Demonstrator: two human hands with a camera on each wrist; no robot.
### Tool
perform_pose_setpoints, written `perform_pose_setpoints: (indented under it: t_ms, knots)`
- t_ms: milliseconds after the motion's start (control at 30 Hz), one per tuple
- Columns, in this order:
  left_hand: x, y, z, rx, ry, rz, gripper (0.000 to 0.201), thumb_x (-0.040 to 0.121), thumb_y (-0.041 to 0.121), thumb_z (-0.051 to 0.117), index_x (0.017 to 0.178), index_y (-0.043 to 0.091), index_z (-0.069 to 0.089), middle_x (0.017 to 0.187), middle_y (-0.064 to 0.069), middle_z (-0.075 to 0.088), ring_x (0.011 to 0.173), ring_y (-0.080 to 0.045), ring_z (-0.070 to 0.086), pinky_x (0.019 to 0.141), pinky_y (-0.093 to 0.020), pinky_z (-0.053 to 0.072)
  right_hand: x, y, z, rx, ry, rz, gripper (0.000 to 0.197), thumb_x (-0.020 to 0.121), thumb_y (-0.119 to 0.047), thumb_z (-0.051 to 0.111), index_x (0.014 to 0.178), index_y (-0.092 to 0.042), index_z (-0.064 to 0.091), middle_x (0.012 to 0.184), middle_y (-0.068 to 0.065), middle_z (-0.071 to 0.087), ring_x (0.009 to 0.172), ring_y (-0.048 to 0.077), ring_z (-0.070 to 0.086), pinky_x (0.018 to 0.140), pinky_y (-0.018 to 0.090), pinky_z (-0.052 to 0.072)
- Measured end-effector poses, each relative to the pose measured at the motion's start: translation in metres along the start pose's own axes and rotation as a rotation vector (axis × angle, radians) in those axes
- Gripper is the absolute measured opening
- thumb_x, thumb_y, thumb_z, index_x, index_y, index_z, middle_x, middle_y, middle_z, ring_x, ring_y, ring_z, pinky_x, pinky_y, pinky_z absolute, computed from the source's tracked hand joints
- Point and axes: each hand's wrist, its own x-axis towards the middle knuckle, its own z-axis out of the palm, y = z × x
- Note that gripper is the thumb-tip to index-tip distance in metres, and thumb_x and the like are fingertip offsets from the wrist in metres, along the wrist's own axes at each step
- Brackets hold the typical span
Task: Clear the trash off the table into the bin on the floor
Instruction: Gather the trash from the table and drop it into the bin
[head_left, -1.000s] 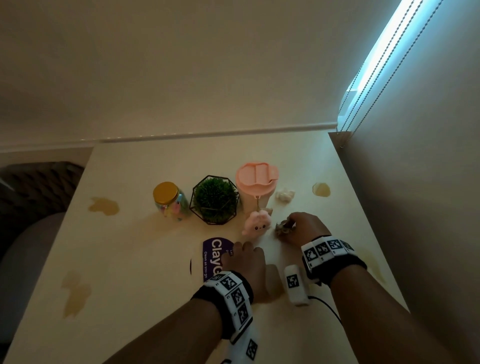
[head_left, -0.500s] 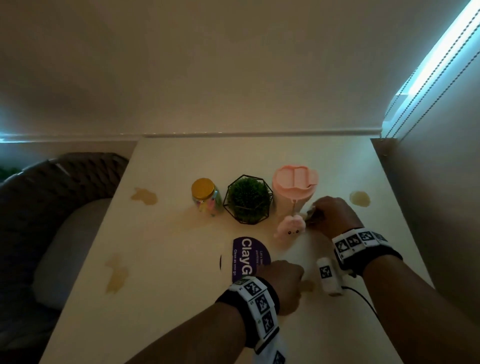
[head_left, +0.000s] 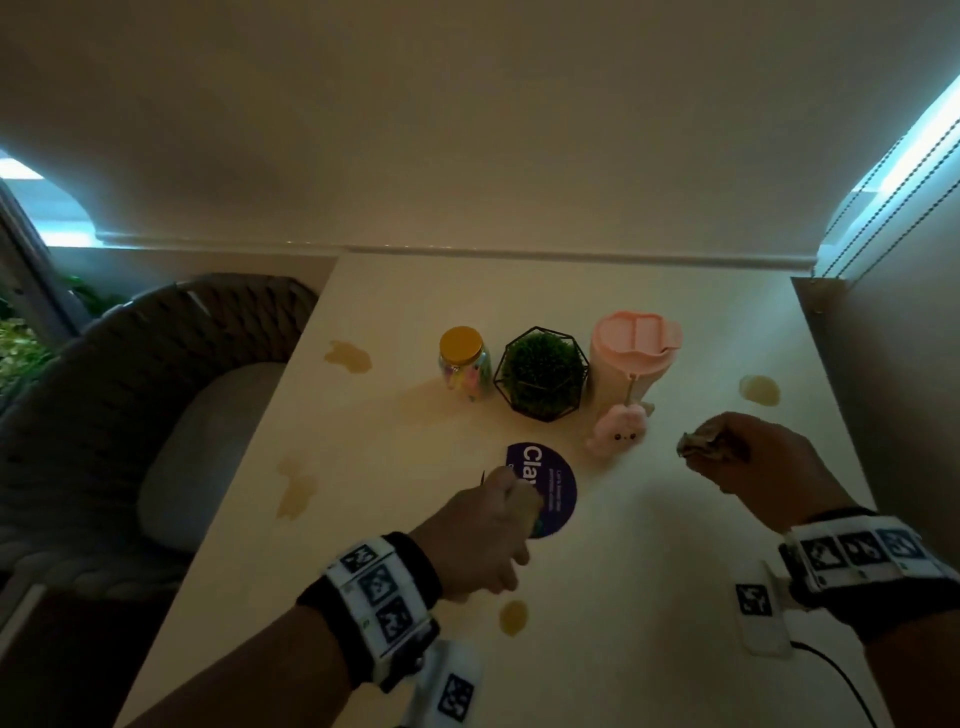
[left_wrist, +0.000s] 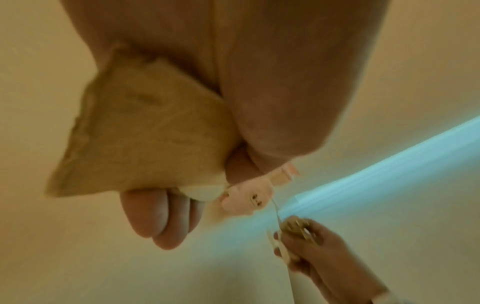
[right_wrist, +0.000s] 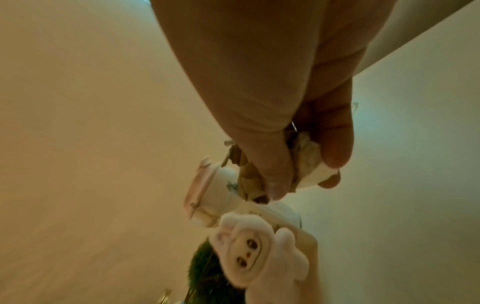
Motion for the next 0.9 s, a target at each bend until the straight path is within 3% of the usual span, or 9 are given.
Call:
perform_pose_setpoints:
  t_ms: [133, 200, 267, 400, 467, 533, 600, 733, 900]
  knots:
    - [-0.058, -0.047, -0.032, -0.107, 0.121, -0.085, 0.049, 0.097, 0.044, 0.050, 0.136, 0.016, 0.040, 0.089, -0.017, 0.067, 0.067, -0.031, 0.064, 0.069, -0.046, 0.056, -0.053, -0.016, 0.006, 0.015, -0.104, -0.029, 0.029, 0.091, -0.018, 0.066, 0.105, -0.036, 0.049, 0.092, -0.008, 0.069, 0.072, 0.009, 0.070, 0.059, 0.023, 0.049]
    - [-0.087, -0.080, -0.053, -0.185, 0.207, -0.161, 0.056, 0.102, 0.037, 0.046, 0.148, 0.008, 0.031, 0.079, -0.021, 0.071, 0.069, -0.037, 0.066, 0.073, -0.053, 0.057, -0.077, -0.026, 0.015, 0.023, -0.163, -0.026, 0.030, 0.093, -0.015, 0.060, 0.106, -0.039, 0.048, 0.094, -0.007, 0.068, 0.071, 0.012, 0.070, 0.061, 0.026, 0.050]
    - [-0.116, -0.112, -0.074, -0.264, 0.310, -0.202, 0.053, 0.104, 0.029, 0.042, 0.152, 0.018, 0.023, 0.077, -0.028, 0.070, 0.070, -0.041, 0.066, 0.070, -0.052, 0.057, -0.099, -0.040, 0.027, 0.036, -0.233, -0.018, 0.031, 0.094, -0.010, 0.058, 0.100, -0.039, 0.053, 0.086, -0.001, 0.068, 0.067, 0.018, 0.068, 0.062, 0.028, 0.051]
    - [-0.177, -0.159, -0.106, -0.275, 0.456, -0.300, 0.028, 0.105, 0.019, 0.040, 0.129, 0.005, 0.046, 0.070, -0.025, 0.064, 0.053, -0.026, 0.064, 0.051, -0.033, 0.054, -0.135, -0.097, 0.070, 0.128, -0.364, -0.046, 0.020, 0.097, -0.003, 0.049, 0.092, -0.018, 0.062, 0.062, -0.005, 0.061, 0.052, 0.009, 0.050, 0.049, 0.017, 0.041]
    - [-0.208, -0.188, -0.123, -0.304, 0.505, -0.307, 0.013, 0.102, 0.012, 0.046, 0.111, 0.005, 0.052, 0.084, -0.017, 0.061, 0.064, -0.012, 0.060, 0.066, -0.039, 0.057, -0.150, -0.135, 0.104, 0.113, -0.408, -0.082, 0.019, 0.097, -0.005, 0.050, 0.094, -0.018, 0.064, 0.065, -0.009, 0.063, 0.052, 0.003, 0.052, 0.049, 0.015, 0.041]
    - [-0.244, -0.221, -0.143, -0.196, 0.551, -0.274, 0.013, 0.099, 0.011, 0.050, 0.110, 0.016, 0.055, 0.100, -0.014, 0.063, 0.082, -0.018, 0.060, 0.073, -0.048, 0.057, -0.166, -0.179, 0.146, 0.078, -0.457, -0.163, 0.023, 0.096, -0.010, 0.054, 0.097, -0.031, 0.065, 0.076, -0.003, 0.066, 0.061, 0.007, 0.060, 0.052, 0.020, 0.048]
    - [-0.288, -0.259, -0.162, -0.151, 0.590, -0.274, 0.019, 0.096, 0.010, 0.048, 0.105, 0.025, 0.053, 0.097, -0.009, 0.066, 0.081, -0.023, 0.066, 0.061, -0.034, 0.054, -0.186, -0.232, 0.193, 0.080, -0.514, -0.247, 0.021, 0.096, -0.020, 0.057, 0.106, -0.037, 0.063, 0.089, -0.002, 0.065, 0.071, 0.009, 0.066, 0.055, 0.025, 0.055]
    - [-0.355, -0.362, -0.208, -0.080, 0.673, -0.310, 0.023, 0.097, 0.007, 0.049, 0.100, 0.030, 0.048, 0.092, 0.006, 0.059, 0.080, -0.014, 0.061, 0.056, -0.016, 0.046, -0.233, -0.344, 0.315, 0.137, -0.666, -0.349, 0.026, 0.093, -0.026, 0.060, 0.116, -0.037, 0.063, 0.106, -0.009, 0.064, 0.074, 0.008, 0.068, 0.058, 0.024, 0.056]
    - [-0.378, -0.509, -0.238, -0.114, 0.744, -0.473, 0.018, 0.095, 0.010, 0.050, 0.109, 0.021, 0.053, 0.100, -0.002, 0.059, 0.085, -0.021, 0.059, 0.065, -0.032, 0.049, -0.279, -0.428, 0.523, -0.005, -0.893, -0.505, 0.031, 0.089, -0.024, 0.065, 0.118, -0.035, 0.060, 0.113, -0.008, 0.064, 0.101, 0.008, 0.062, 0.091, 0.030, 0.052]
